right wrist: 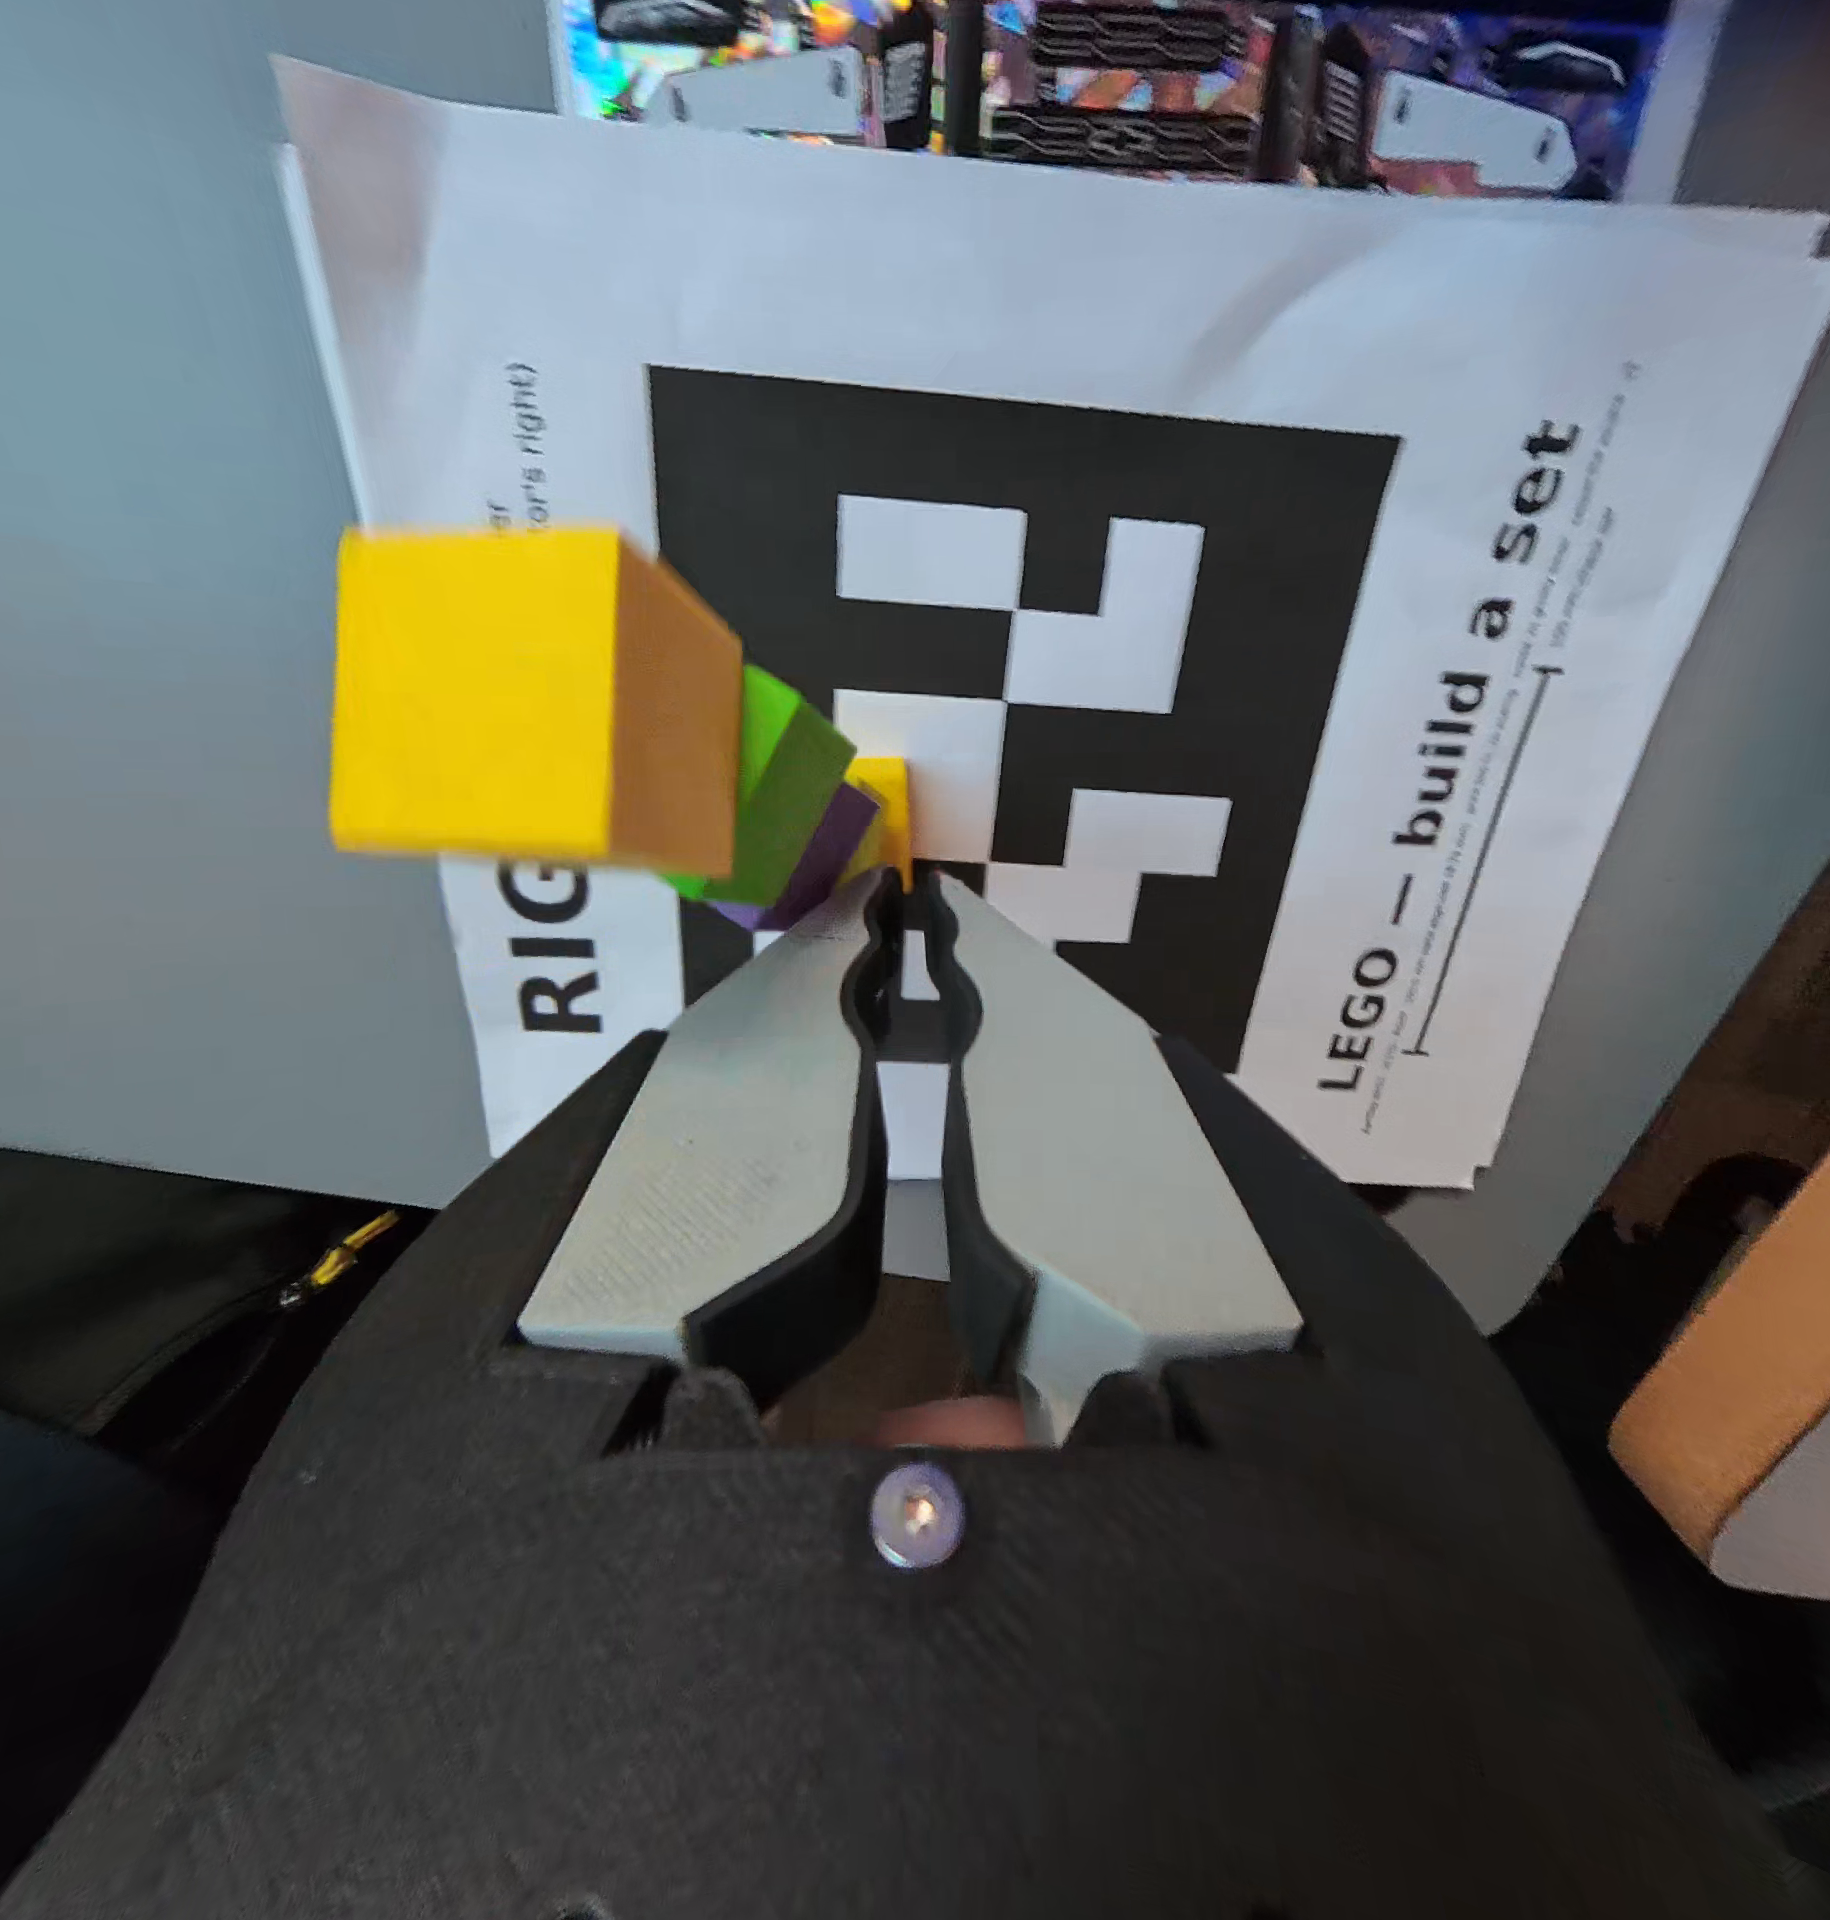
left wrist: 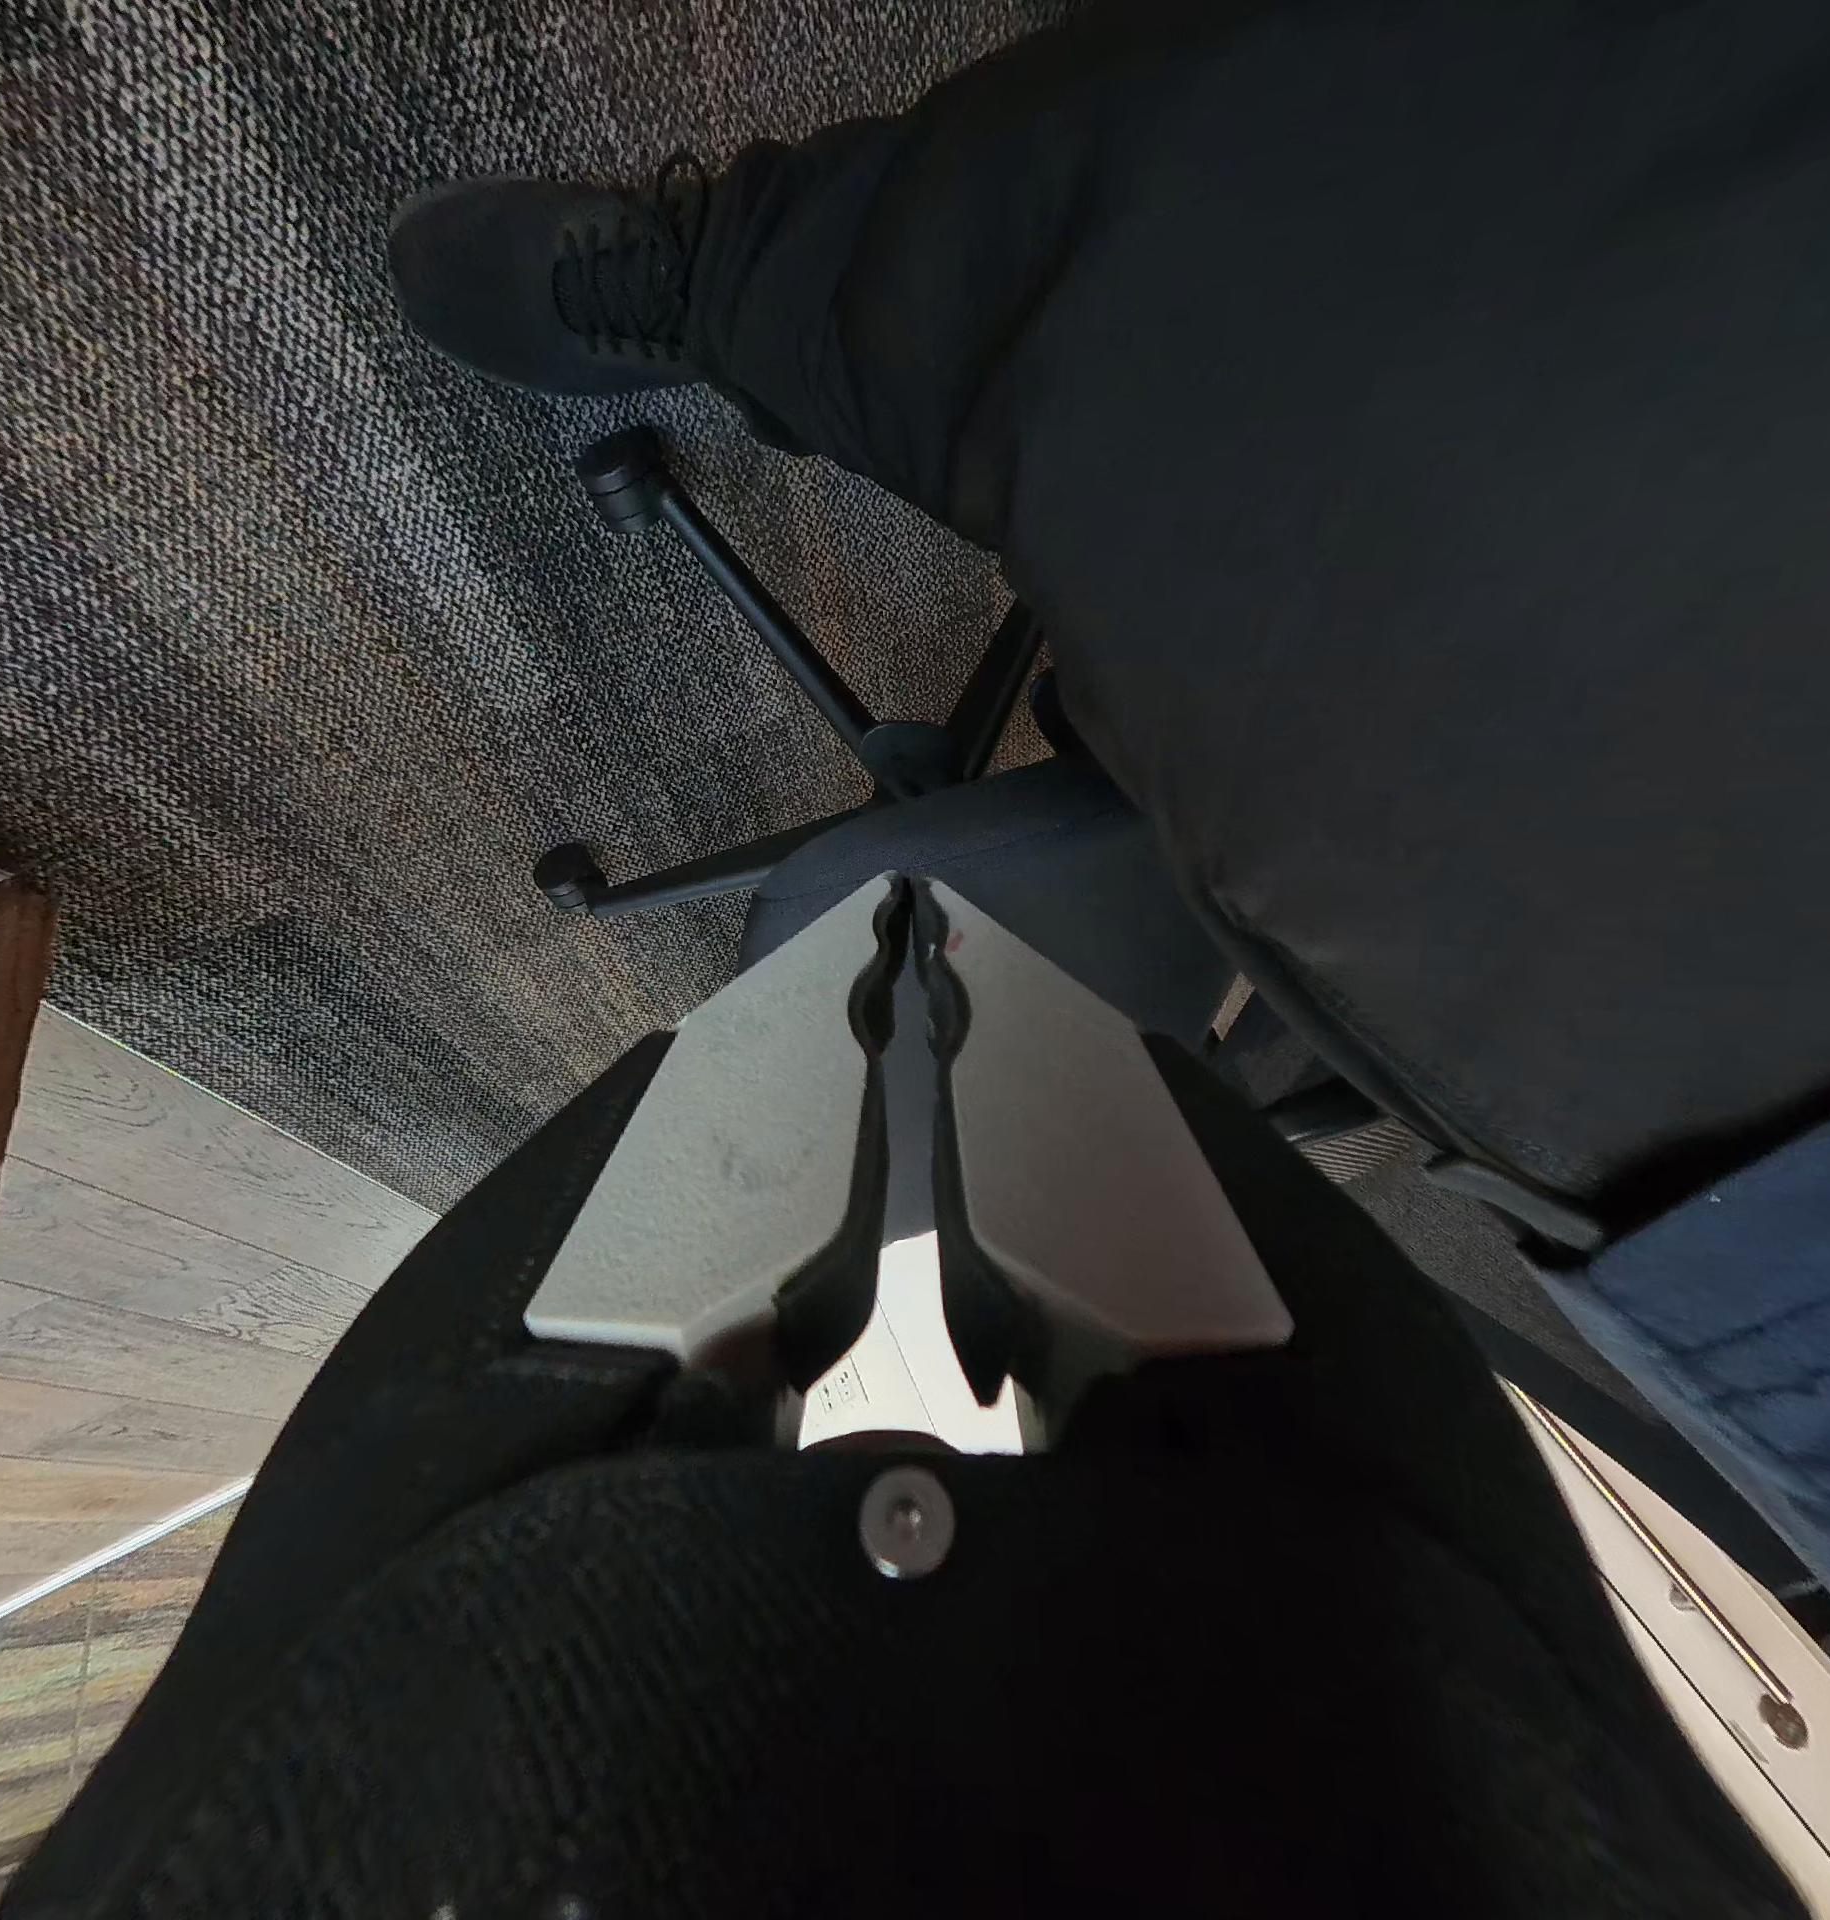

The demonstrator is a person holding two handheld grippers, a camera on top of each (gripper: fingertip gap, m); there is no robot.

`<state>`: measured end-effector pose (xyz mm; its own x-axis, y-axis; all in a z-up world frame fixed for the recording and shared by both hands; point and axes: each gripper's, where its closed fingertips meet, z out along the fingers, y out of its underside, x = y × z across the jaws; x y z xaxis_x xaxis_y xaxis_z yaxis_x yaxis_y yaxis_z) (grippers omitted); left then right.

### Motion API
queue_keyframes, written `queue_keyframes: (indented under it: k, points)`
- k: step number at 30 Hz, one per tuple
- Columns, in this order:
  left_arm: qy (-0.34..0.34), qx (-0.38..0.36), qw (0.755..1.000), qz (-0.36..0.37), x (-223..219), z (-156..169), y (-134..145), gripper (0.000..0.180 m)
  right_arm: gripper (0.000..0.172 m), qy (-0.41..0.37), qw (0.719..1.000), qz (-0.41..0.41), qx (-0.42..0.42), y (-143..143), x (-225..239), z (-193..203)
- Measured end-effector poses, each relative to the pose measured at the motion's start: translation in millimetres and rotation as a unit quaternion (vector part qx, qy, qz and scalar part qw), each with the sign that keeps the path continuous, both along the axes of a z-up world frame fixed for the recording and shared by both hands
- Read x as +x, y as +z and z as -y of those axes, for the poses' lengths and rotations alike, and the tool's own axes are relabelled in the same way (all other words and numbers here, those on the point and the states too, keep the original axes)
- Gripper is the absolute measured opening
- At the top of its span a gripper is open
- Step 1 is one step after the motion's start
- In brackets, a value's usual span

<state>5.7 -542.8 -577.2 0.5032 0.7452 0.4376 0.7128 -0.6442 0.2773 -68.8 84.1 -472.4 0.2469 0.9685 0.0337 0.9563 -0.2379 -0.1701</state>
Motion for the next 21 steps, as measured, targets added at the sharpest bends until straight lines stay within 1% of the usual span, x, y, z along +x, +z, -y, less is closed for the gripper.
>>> queue_keyframes:
  k: [3,6,12,17,19,21]
  points:
    - [0.002,0.000,1.000,-0.002,-2.8,0.4,0.4,0.000,0.001,0.012,1.000,-0.001,-0.011,-1.9,-11.5,14.0]
    - [0.007,0.002,1.000,-0.007,-6.8,0.7,1.7,0.000,0.001,0.030,1.000,-0.005,-0.006,2.0,-20.5,18.5]
    - [0.014,0.000,1.000,-0.004,-4.0,6.5,1.3,0.000,0.002,0.019,1.000,-0.022,0.003,15.9,-25.9,0.7]
    - [0.015,-0.002,1.000,0.002,0.2,9.6,0.5,0.000,0.017,0.007,0.998,-0.041,-0.045,18.7,-15.2,-7.5]
    - [0.016,-0.003,1.000,0.003,-0.2,9.8,0.3,0.000,0.022,0.014,0.996,-0.048,-0.070,17.3,-12.3,-2.1]
    - [0.018,-0.003,1.000,0.002,-1.5,9.1,0.6,0.000,0.023,0.041,0.993,-0.058,-0.089,16.2,-14.6,10.5]
